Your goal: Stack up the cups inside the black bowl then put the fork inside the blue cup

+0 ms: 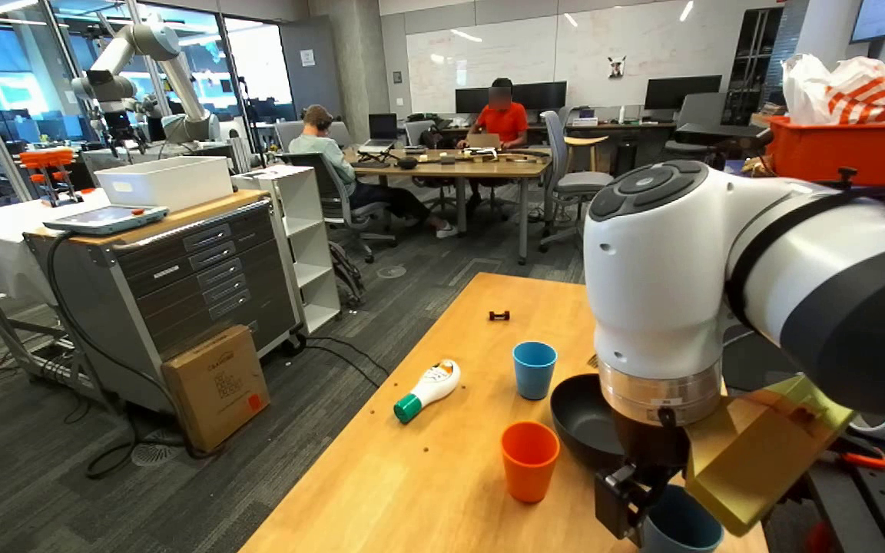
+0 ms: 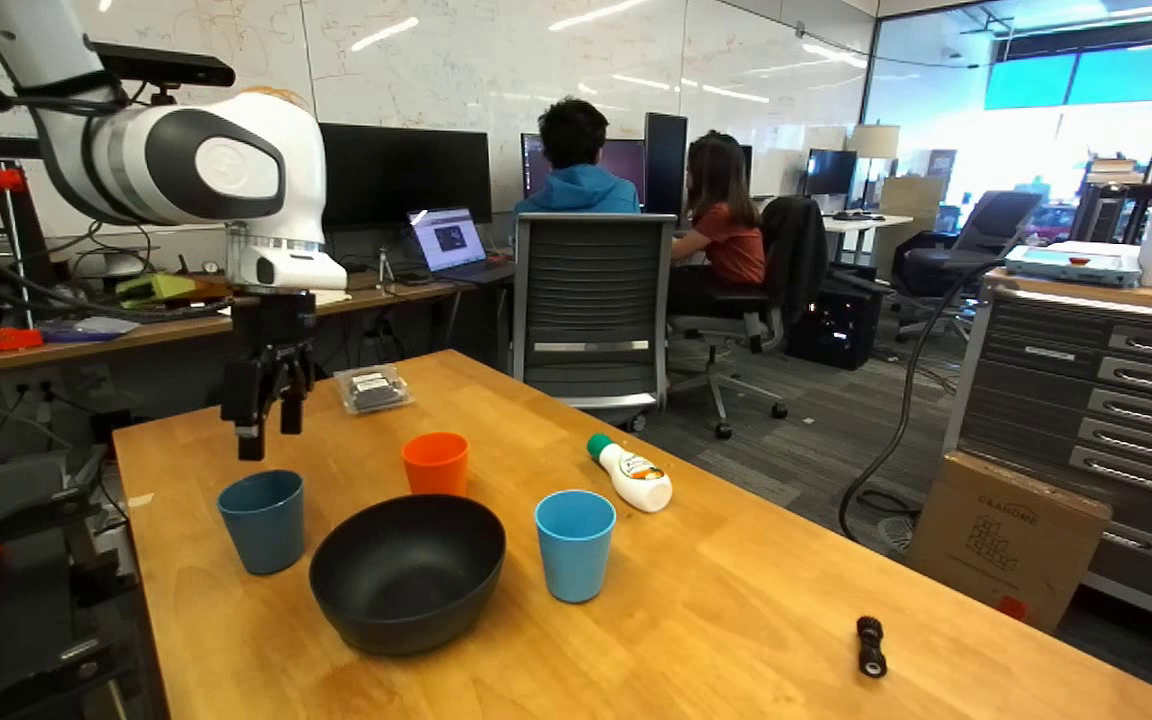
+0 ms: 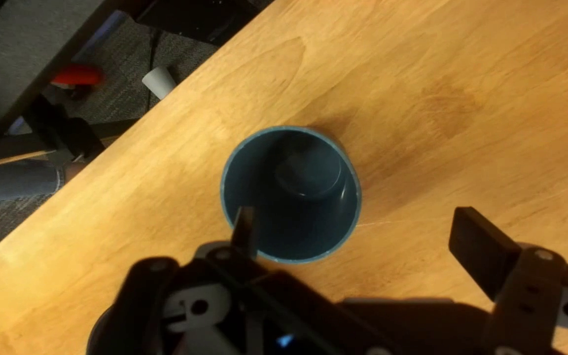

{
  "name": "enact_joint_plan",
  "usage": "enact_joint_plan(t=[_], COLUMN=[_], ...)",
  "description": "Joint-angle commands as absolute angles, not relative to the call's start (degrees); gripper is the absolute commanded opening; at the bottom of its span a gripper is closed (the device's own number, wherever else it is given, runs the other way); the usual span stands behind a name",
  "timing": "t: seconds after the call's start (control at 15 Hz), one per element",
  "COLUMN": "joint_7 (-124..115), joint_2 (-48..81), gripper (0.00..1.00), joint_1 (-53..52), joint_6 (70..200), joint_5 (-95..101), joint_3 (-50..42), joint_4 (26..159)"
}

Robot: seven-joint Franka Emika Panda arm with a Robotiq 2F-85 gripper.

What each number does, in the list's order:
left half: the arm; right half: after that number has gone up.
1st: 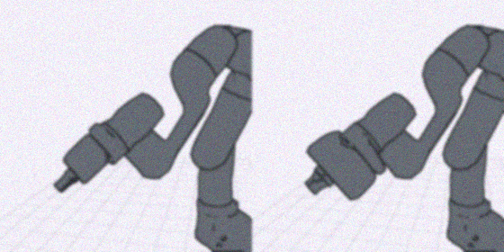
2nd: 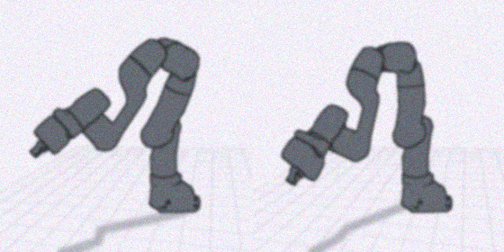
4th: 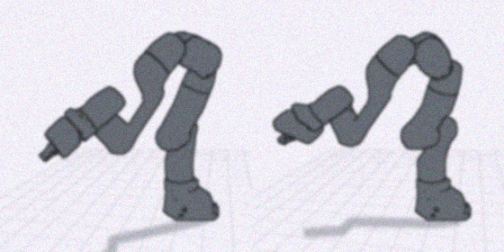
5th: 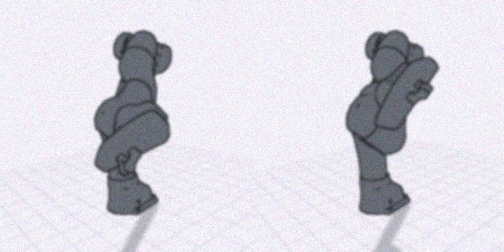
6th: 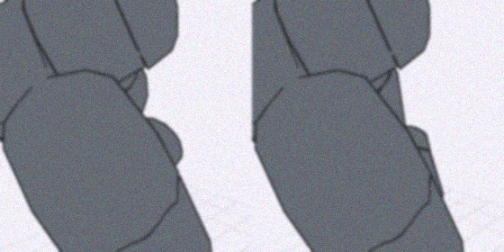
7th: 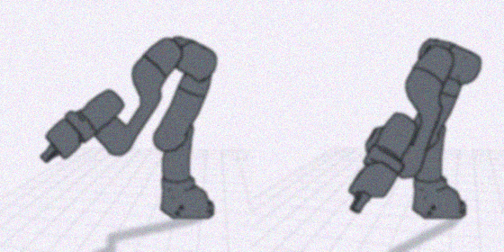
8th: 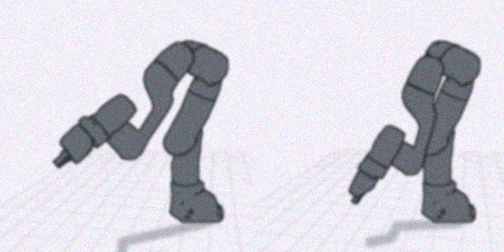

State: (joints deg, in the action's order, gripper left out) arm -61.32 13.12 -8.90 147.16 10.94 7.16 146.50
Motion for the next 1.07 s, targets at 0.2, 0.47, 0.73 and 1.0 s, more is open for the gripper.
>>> enact_joint_plan(t=[0.2,0.47,0.73,1.0], joint_7=[-62.43,-62.51,-62.76,-62.84], joint_2=[17.75,18.74,19.23,19.6], gripper=[1.0,1.0,0.98,0.61], joint_1=[-13.19,-14.56,-15.49,-16.01], joint_6=[147.24,147.19,147.21,147.11], joint_5=[11.33,11.25,11.64,11.76], joint_3=[3.63,2.74,1.97,1.35], joint_4=[143.5,143.05,142.88,142.74])
